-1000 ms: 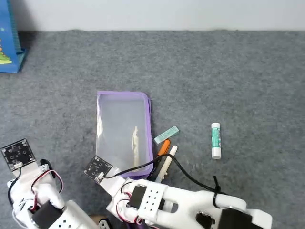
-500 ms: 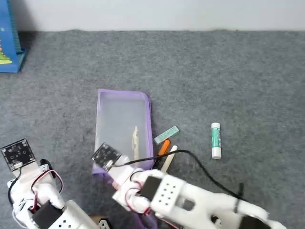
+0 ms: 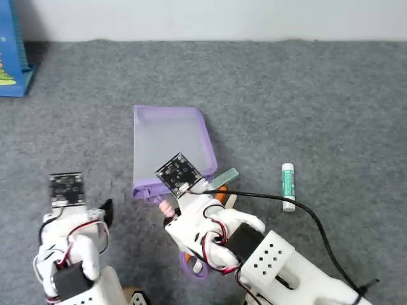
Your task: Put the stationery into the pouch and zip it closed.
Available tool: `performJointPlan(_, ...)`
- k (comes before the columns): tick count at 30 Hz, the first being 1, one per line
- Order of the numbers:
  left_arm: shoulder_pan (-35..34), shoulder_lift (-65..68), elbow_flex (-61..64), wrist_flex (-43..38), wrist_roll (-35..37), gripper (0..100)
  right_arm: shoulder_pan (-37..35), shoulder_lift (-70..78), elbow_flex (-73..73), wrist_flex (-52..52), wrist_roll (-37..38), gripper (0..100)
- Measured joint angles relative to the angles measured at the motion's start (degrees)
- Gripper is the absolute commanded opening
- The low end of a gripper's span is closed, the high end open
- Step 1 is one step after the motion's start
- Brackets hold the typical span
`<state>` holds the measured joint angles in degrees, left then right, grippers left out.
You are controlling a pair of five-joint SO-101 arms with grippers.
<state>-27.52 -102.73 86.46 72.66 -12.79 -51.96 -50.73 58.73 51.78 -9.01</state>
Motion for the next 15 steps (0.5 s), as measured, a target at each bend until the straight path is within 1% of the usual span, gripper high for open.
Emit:
performJointPlan(8, 13.9, -0.1, -0.2, 0.4, 2.6, 33, 0.6, 0.0, 0.0, 0.1, 0.0, 0.8)
performJointPlan(11, 16.3, -0.1, -2.1, 0.4, 4.3, 33, 0.6, 0.0, 0.0, 0.1, 0.0, 0.8)
performJointPlan(15, 17.0, -0.1, -4.3, 0.4, 5.0, 33, 0.6, 0.0, 0.0, 0.1, 0.0, 0.8)
